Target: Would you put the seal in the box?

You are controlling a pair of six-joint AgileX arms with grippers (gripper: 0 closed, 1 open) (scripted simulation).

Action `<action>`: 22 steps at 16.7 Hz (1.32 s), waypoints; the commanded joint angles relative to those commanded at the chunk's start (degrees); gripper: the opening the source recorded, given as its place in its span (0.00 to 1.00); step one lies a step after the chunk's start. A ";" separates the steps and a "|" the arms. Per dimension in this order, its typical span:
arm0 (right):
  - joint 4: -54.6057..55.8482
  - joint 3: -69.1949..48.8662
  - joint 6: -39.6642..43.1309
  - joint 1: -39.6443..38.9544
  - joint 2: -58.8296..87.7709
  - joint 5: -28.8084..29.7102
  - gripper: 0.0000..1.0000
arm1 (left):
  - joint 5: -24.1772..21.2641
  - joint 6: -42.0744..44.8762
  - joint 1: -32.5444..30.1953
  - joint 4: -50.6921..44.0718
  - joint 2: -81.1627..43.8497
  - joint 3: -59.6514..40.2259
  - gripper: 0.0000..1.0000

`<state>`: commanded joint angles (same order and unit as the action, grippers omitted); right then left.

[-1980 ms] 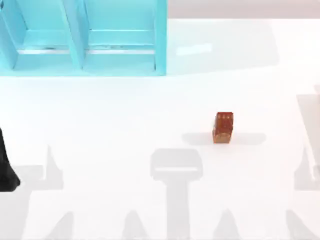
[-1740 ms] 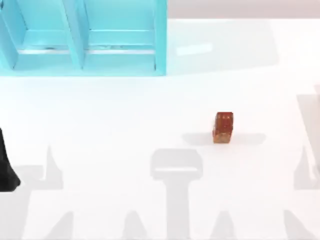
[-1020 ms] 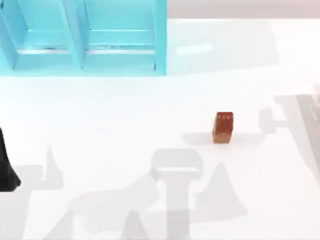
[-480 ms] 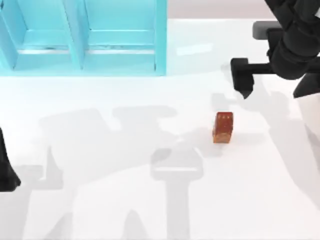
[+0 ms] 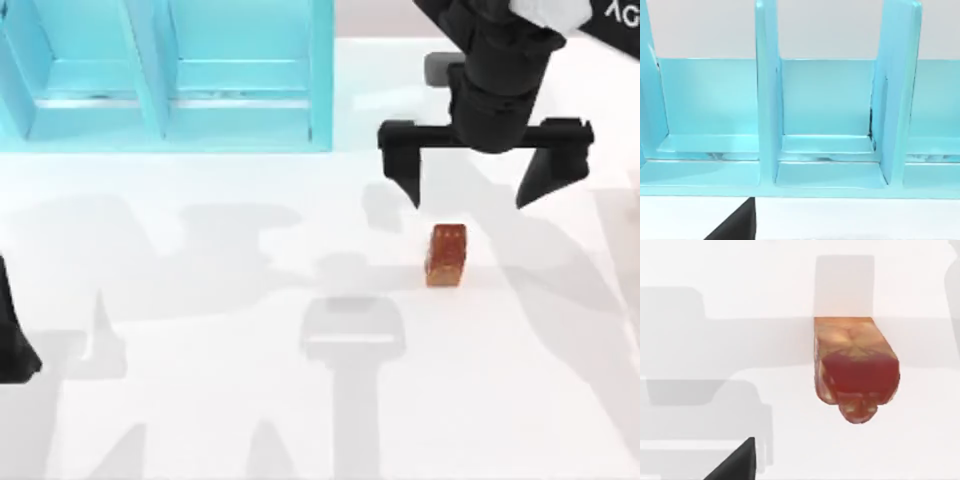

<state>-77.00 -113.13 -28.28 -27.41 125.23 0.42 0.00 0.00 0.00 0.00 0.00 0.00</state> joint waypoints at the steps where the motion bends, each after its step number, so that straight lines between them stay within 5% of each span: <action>1: -0.66 -0.94 -0.53 -0.39 0.72 -0.13 1.00 | 0.00 0.00 0.00 0.00 0.00 0.00 1.00; 9: -0.14 -0.61 -0.84 -0.51 1.42 -0.22 1.00 | 0.00 0.00 0.00 0.00 0.00 0.00 1.00; 17: 18.07 14.05 -1.10 -0.81 4.70 -0.20 1.00 | 0.00 0.00 0.00 0.00 0.00 0.00 1.00; 22: 19.41 15.31 -1.13 -0.84 4.99 -0.20 1.00 | 0.00 0.00 0.00 0.00 0.00 0.00 1.00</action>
<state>-57.59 -97.82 -29.41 -28.24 130.22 0.22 0.00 0.00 0.00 0.00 0.00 0.00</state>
